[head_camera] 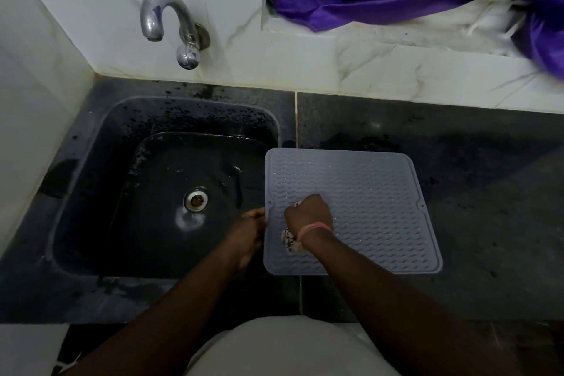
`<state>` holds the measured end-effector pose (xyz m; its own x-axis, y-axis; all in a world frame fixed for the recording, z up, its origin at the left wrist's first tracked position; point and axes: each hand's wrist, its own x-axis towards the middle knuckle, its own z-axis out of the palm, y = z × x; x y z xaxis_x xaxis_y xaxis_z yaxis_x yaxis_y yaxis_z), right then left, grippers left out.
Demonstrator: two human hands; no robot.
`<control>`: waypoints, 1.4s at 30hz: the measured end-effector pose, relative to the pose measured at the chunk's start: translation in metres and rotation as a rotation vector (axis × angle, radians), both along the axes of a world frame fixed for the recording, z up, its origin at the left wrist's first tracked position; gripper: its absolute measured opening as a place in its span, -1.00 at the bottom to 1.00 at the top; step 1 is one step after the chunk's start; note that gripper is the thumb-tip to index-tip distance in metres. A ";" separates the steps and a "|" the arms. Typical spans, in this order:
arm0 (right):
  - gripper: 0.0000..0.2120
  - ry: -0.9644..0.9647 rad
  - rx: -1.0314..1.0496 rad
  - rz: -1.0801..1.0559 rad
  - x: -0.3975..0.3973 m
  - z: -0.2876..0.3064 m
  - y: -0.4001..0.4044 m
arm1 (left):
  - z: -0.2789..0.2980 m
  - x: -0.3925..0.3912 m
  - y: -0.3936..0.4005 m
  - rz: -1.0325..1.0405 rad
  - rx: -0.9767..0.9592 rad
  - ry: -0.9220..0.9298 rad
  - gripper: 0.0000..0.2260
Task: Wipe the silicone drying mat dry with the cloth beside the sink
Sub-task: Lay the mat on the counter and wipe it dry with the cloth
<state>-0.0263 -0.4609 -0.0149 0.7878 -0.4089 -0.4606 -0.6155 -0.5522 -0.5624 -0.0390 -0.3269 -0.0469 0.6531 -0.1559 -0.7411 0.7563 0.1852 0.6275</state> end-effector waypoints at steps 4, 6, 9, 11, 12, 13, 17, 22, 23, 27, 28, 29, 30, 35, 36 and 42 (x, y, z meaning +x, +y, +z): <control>-0.85 0.052 0.069 0.139 0.005 0.006 0.039 | 0.002 0.001 0.001 0.025 0.011 0.001 -0.73; -0.88 0.059 0.114 0.154 0.007 0.005 0.043 | 0.001 0.000 0.002 0.039 0.001 0.012 -0.71; -0.89 0.067 0.380 0.072 0.004 0.004 0.014 | -0.007 0.000 0.005 -0.005 -0.042 0.028 -0.65; -0.91 0.071 0.588 -0.015 -0.007 0.002 -0.014 | -0.009 0.000 0.004 -0.014 -0.079 0.023 -0.66; -0.91 0.044 0.646 -0.081 -0.016 0.001 -0.030 | -0.008 0.000 0.002 -0.020 -0.089 0.013 -0.67; -0.90 0.005 0.687 -0.166 -0.026 0.002 -0.045 | -0.008 0.000 -0.001 -0.023 -0.085 -0.007 -0.68; -0.84 -0.120 0.641 -0.424 -0.061 0.000 -0.120 | -0.011 0.001 -0.007 0.027 0.017 -0.106 -0.60; -0.65 -0.302 0.345 -0.664 -0.070 0.000 -0.209 | -0.022 -0.012 -0.013 -0.048 0.164 -0.334 -0.34; -0.66 -0.333 0.305 -0.696 -0.067 -0.001 -0.221 | -0.025 -0.016 -0.014 -0.112 0.231 -0.376 -0.33; -0.68 -0.410 0.075 -0.689 -0.055 -0.012 -0.250 | -0.028 -0.023 -0.013 -0.368 0.399 -0.473 -0.16; -0.65 -0.387 0.009 -0.642 -0.054 -0.020 -0.252 | -0.028 -0.023 -0.013 -0.422 0.438 -0.493 -0.12; -0.60 -0.301 -0.075 -0.557 -0.053 -0.022 -0.248 | -0.029 -0.023 -0.013 -0.473 0.479 -0.518 -0.10; -0.52 -0.189 -0.180 -0.456 -0.053 -0.024 -0.242 | -0.028 -0.022 -0.012 -0.513 0.522 -0.536 -0.09; -0.25 -0.095 -0.304 -0.189 -0.066 -0.033 -0.216 | -0.026 -0.020 -0.012 -0.543 0.592 -0.547 -0.12; -0.33 -0.135 -0.312 -0.159 -0.067 -0.036 -0.217 | -0.026 -0.020 -0.014 -0.553 0.599 -0.557 -0.13; -0.73 -0.269 -0.082 -0.358 -0.061 -0.024 -0.250 | -0.033 -0.020 -0.009 -0.656 0.721 -0.528 -0.11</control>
<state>-0.0870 -0.7108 -0.0389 0.6776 -0.7037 -0.2137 -0.6134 -0.3806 -0.6920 -0.0593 -0.3364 -0.0795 0.8622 -0.2315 -0.4506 0.1797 -0.6919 0.6993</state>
